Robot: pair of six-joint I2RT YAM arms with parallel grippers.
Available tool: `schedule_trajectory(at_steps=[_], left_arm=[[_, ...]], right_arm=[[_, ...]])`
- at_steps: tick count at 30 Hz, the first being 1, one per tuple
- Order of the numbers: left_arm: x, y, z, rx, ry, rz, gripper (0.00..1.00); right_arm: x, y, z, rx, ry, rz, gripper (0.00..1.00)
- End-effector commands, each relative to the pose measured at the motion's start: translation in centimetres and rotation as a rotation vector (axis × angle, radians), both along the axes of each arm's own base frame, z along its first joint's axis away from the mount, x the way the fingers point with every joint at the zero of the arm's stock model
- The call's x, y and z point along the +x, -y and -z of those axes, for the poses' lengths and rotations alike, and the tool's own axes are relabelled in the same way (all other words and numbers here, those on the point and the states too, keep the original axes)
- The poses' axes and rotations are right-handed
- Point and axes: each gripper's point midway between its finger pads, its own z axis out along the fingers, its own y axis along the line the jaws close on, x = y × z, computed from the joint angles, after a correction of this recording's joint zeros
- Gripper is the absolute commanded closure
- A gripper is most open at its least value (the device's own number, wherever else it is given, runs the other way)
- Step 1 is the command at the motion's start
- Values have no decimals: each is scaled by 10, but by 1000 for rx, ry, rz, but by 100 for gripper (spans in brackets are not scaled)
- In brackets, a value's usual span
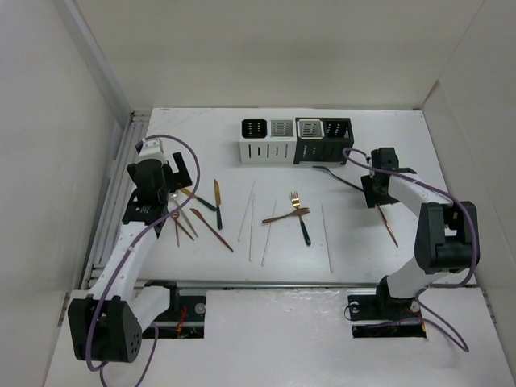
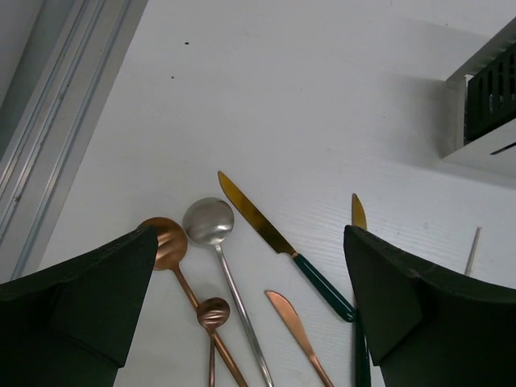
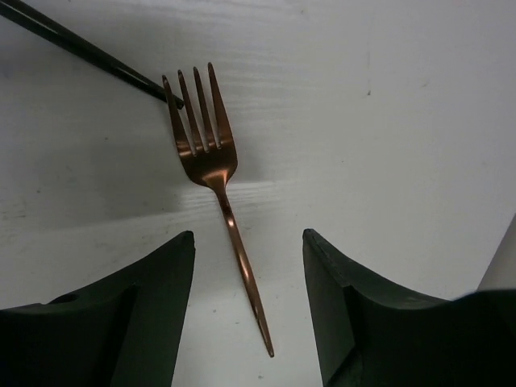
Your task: Sort the eating utensils into containers
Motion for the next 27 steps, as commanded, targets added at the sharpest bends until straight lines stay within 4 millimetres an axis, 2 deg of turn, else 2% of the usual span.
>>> schedule_trajectory(at_steps=[1, 2, 3, 4, 5, 7, 8, 9, 10, 11, 13, 15, 16, 18, 19, 22, 23, 26, 27], left_arm=[[2, -13, -19, -16, 89, -60, 0], [2, -13, -19, -16, 89, -60, 0], [2, -16, -19, -15, 89, -69, 0], [2, -18, -19, -3, 88, -74, 0], [1, -22, -19, 8, 86, -79, 0], [2, -27, -13, 14, 66, -100, 0], [2, -31, -13, 23, 64, -106, 0], [4, -31, -13, 23, 63, -106, 0], [5, -34, -9, 24, 49, -116, 0], [5, -38, -9, 24, 49, -127, 0], [7, -37, -10, 21, 48, -119, 0], [12, -41, -17, 38, 67, -123, 0], [13, -41, -13, 39, 55, -122, 0], [15, -42, -17, 62, 68, -114, 0], [17, -43, -17, 62, 67, -114, 0], [17, -47, -20, 79, 74, -117, 0], [19, -47, -22, 79, 83, -117, 0], [20, -47, -24, 78, 92, -117, 0], [20, -47, -24, 78, 92, -117, 0]], right_arm=[[8, 6, 17, 32, -18, -12, 38], [11, 5, 20, 40, -28, -26, 36], [7, 8, 32, 41, -67, -16, 34], [9, 2, 36, 72, -85, -43, 34], [14, 7, 33, 93, -88, -38, 34], [15, 9, 41, 132, -135, -59, 33], [22, 10, 38, 151, -135, -67, 33], [18, 10, 40, 155, -167, -64, 36], [18, 8, 47, 164, -199, -79, 50], [18, 9, 48, 161, -216, -89, 59], [18, 7, 50, 174, -237, -92, 67], [12, 0, 54, 212, -256, -103, 67], [3, -1, 56, 214, -270, -102, 66], [-5, -3, 52, 220, -257, -117, 64], [-21, -6, 57, 232, -284, -127, 64], [-33, -8, 51, 228, -273, -162, 66], [-35, -9, 48, 234, -277, -174, 66], [-21, -4, 41, 209, -276, -165, 70], [-20, -5, 51, 224, -312, -165, 72]])
